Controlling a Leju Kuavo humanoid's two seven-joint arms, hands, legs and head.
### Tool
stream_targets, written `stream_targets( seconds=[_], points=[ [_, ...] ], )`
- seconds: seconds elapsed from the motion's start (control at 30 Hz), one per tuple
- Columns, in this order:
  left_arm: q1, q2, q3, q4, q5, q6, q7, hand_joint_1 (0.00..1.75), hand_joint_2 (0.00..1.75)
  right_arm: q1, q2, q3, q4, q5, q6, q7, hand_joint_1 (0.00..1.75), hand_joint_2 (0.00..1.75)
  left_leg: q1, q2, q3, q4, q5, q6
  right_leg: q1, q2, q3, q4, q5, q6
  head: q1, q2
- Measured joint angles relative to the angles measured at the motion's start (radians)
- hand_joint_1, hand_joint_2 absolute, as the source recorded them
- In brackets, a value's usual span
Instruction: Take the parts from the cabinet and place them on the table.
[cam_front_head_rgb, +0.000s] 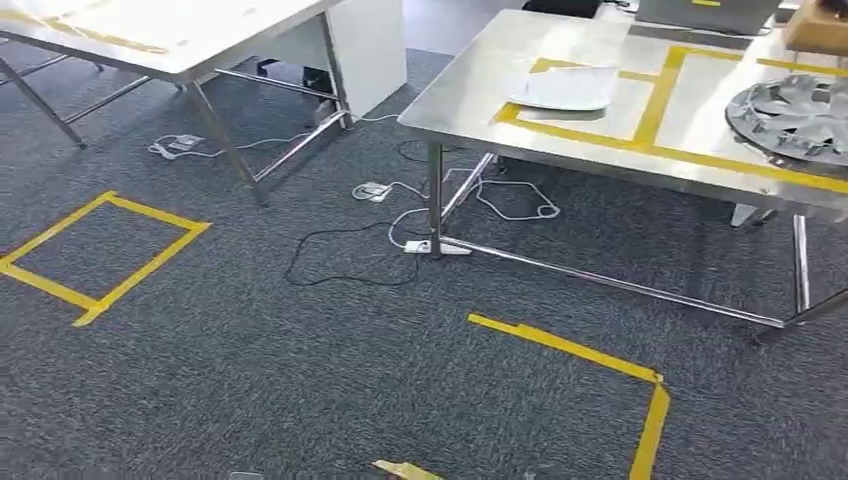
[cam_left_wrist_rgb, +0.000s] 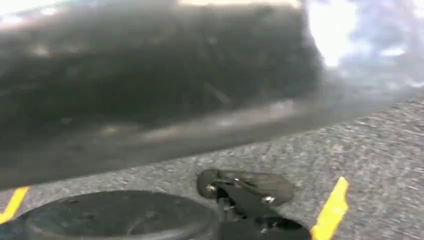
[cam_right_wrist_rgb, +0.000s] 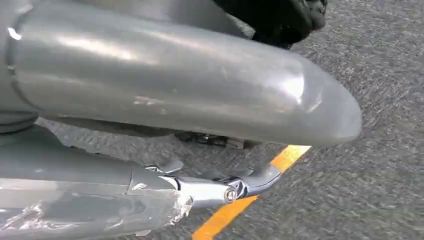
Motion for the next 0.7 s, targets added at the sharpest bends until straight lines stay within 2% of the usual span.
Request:
stream_targets(
  seconds=[0.03,0.07,0.1,0.13,0.17,0.2,0.23,0.27,0.3,0.33,0.4,0.43,0.47,0.5,0.53,0.57,0.6,0.63,0.67,0.7],
  points=[
    [-0.003,0.0,0.0,0.0,-0.005,0.002,-0.004,0.0,0.0,0.003,0.0,-0.002,0.0,-0.001,0.0,-0.003,0.0,0.0,0.001,0.023,-0.03,0.071,-0.045,-0.006,0.002,-0.018,-0.003,0.0,0.001,-0.001,-0.005,0.0],
    [-0.007,-0.001,0.0,0.0,-0.011,0.004,-0.01,0.0,0.0,0.009,0.0,-0.004,0.0,-0.004,0.0,-0.007,0.0,0.0,0.002,0.033,-0.067,0.16,-0.089,-0.01,0.003,-0.039,-0.005,0.001,0.001,-0.001,-0.003,0.0],
    [-0.007,-0.002,-0.001,0.0,-0.014,0.006,-0.013,0.0,0.0,0.012,0.0,-0.005,0.0,-0.006,0.0,-0.009,0.0,0.0,0.003,0.036,-0.091,0.223,-0.113,-0.014,0.004,-0.057,-0.008,0.002,0.001,-0.001,-0.004,0.0],
    [-0.006,-0.003,-0.001,0.0,-0.016,0.007,-0.016,0.0,0.0,0.012,0.0,-0.006,0.0,-0.006,0.0,-0.01,0.0,0.0,0.005,0.037,-0.093,0.243,-0.113,-0.017,0.004,-0.073,-0.009,0.003,0.001,-0.001,-0.004,0.0],
    [-0.003,-0.003,-0.001,0.0,-0.016,0.008,-0.017,0.0,0.0,0.011,0.0,-0.007,0.0,-0.006,0.0,-0.011,0.0,0.0,0.006,0.038,-0.075,0.225,-0.096,-0.018,0.005,-0.086,-0.011,0.006,0.0,-0.001,-0.004,0.0],
    [-0.002,-0.003,-0.001,0.0,-0.018,0.009,-0.018,0.0,0.0,0.009,0.0,-0.008,0.0,-0.007,0.0,-0.012,0.0,0.0,0.006,0.041,-0.04,0.17,-0.06,-0.016,0.005,-0.1,-0.012,0.008,-0.001,0.001,-0.004,0.0],
    [-0.002,-0.003,-0.001,0.0,-0.018,0.009,-0.018,0.0,0.0,0.007,0.0,-0.009,0.0,-0.007,0.0,-0.012,0.0,0.0,0.005,0.058,0.019,0.074,-0.014,-0.011,0.005,-0.112,-0.01,0.01,-0.003,0.004,-0.005,0.0],
    [-0.004,-0.003,-0.002,0.0,-0.019,0.009,-0.018,0.0,0.0,0.006,0.0,-0.011,0.0,-0.007,0.0,-0.013,0.0,0.0,0.003,0.096,0.071,-0.013,0.014,-0.005,0.006,-0.122,-0.007,0.01,-0.005,0.007,-0.005,0.0],
    [-0.008,-0.003,-0.002,0.0,-0.02,0.009,-0.019,0.0,0.0,0.007,0.0,-0.011,0.0,-0.008,0.0,-0.014,0.0,0.0,-0.008,0.125,0.091,-0.055,0.0,-0.002,0.017,-0.132,-0.011,0.017,-0.011,0.015,-0.007,0.0],
    [-0.012,-0.004,-0.002,0.0,-0.02,0.009,-0.02,0.0,0.0,0.006,0.0,-0.011,0.0,-0.008,0.0,-0.014,0.0,0.0,-0.007,0.12,0.088,-0.059,-0.003,0.013,0.018,-0.141,-0.012,0.018,-0.012,0.019,-0.006,0.0],
    [-0.006,-0.005,-0.002,0.0,-0.02,0.009,-0.02,0.0,0.0,0.003,0.0,-0.011,0.0,-0.008,0.0,-0.014,0.0,0.0,-0.011,0.1,0.079,-0.059,-0.002,0.022,0.017,-0.162,-0.009,0.016,-0.01,0.025,-0.005,0.0],
    [-0.003,-0.005,-0.001,0.0,-0.02,0.01,-0.02,0.0,0.0,0.0,0.0,-0.011,0.0,-0.008,0.0,-0.014,0.0,0.0,-0.009,0.088,0.079,-0.064,0.003,0.03,0.016,-0.172,-0.006,0.016,-0.013,0.031,-0.006,0.0],
    [-0.001,-0.006,-0.001,0.0,-0.02,0.01,-0.02,0.0,0.0,-0.002,0.0,-0.011,0.0,-0.008,0.0,-0.014,0.0,0.0,-0.003,0.079,0.081,-0.069,0.009,0.038,0.011,-0.14,-0.014,0.027,-0.029,0.04,-0.006,0.0],
    [-0.003,-0.006,-0.002,0.0,-0.02,0.01,-0.02,0.0,0.0,-0.002,0.0,-0.011,0.0,-0.008,0.0,-0.016,0.0,0.0,-0.001,0.07,0.077,-0.069,0.011,0.044,0.009,-0.085,-0.032,0.068,-0.062,0.043,0.004,0.0],
    [-0.006,-0.008,-0.002,0.0,-0.02,0.01,-0.02,0.0,0.0,0.0,0.0,-0.011,0.0,-0.008,0.0,-0.016,0.0,0.0,-0.002,0.058,0.073,-0.069,0.014,0.048,0.006,-0.052,-0.063,0.141,-0.103,0.045,0.007,0.0],
    [-0.008,-0.008,-0.002,0.0,-0.021,0.01,-0.02,0.0,0.0,0.002,0.0,-0.012,0.0,-0.008,0.0,-0.015,0.0,0.0,-0.002,0.046,0.069,-0.069,0.016,0.051,0.005,-0.035,-0.105,0.233,-0.144,0.046,0.005,0.0],
    [-0.008,-0.009,-0.002,0.0,-0.021,0.01,-0.02,0.0,0.0,0.004,0.0,-0.012,0.0,-0.008,0.0,-0.016,0.0,0.0,-0.003,0.033,0.066,-0.068,0.018,0.054,0.006,-0.029,-0.142,0.306,-0.168,0.047,0.008,0.0],
    [-0.007,-0.009,-0.001,0.0,-0.023,0.01,-0.02,0.0,0.0,0.006,0.0,-0.012,0.0,-0.008,0.0,-0.016,0.0,0.0,-0.003,0.019,0.065,-0.068,0.02,0.053,0.006,-0.027,-0.163,0.342,-0.17,0.047,0.01,0.0],
    [-0.005,-0.009,-0.001,0.0,-0.023,0.01,-0.02,0.0,0.0,0.006,0.0,-0.013,0.0,-0.008,0.0,-0.017,0.0,0.0,-0.003,0.004,0.065,-0.068,0.021,0.052,0.006,-0.026,-0.158,0.326,-0.144,0.046,0.009,0.0],
    [-0.004,-0.009,-0.001,0.0,-0.025,0.01,-0.02,0.0,0.0,0.006,0.0,-0.013,0.0,-0.008,0.001,-0.018,0.0,0.0,-0.003,-0.01,0.066,-0.067,0.021,0.051,0.005,-0.025,-0.132,0.266,-0.099,0.044,0.01,0.0]
  ],
)
